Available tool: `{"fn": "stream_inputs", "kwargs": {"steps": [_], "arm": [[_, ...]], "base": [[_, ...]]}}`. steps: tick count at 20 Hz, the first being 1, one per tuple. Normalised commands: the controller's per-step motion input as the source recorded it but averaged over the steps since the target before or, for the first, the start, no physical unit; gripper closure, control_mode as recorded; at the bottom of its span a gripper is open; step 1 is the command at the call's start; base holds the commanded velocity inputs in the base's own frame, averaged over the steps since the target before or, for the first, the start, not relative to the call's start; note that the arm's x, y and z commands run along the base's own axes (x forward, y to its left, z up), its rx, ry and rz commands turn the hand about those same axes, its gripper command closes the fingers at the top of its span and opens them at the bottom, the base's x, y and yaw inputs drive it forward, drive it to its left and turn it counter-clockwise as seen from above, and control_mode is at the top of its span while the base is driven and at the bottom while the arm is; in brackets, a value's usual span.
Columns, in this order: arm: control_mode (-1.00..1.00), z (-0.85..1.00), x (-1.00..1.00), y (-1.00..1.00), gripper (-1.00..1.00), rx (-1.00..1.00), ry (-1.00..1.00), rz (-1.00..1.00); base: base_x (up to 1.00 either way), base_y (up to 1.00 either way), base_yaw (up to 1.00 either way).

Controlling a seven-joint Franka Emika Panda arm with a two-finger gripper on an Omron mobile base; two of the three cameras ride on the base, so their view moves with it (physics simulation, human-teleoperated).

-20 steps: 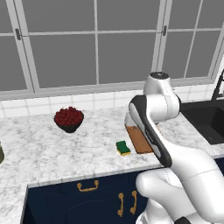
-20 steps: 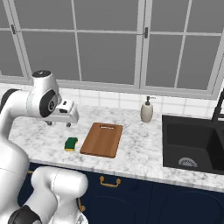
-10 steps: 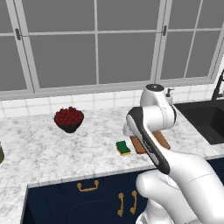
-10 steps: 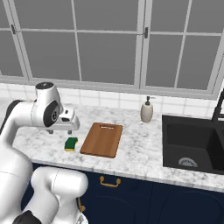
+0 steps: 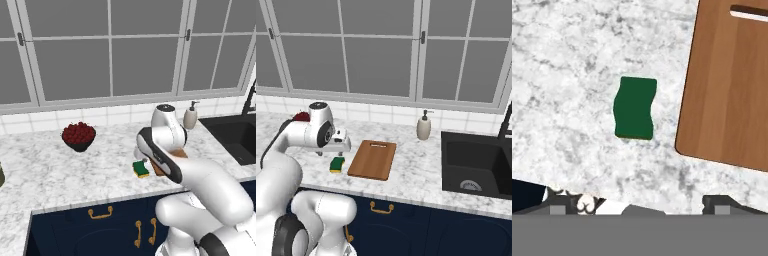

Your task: Pick up the sponge from the counter and clean the cutting board by briefly scrubbing or pressing down on the cutting board. Once finished, release the sponge.

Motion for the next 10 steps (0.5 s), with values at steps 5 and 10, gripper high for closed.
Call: {"fn": "stream_inputs", "kwargs": {"steps": [5,10], "arm": [[-1.0,-0.37,0.4,0.17,-1.0,0.0,0.07,0.0],[-1.0,-0.37,0.42,0.11,-1.0,0.0,0.03,0.0]], "base": [[0.0,0.0,0.0],[0.0,0.0,0.0]]}}
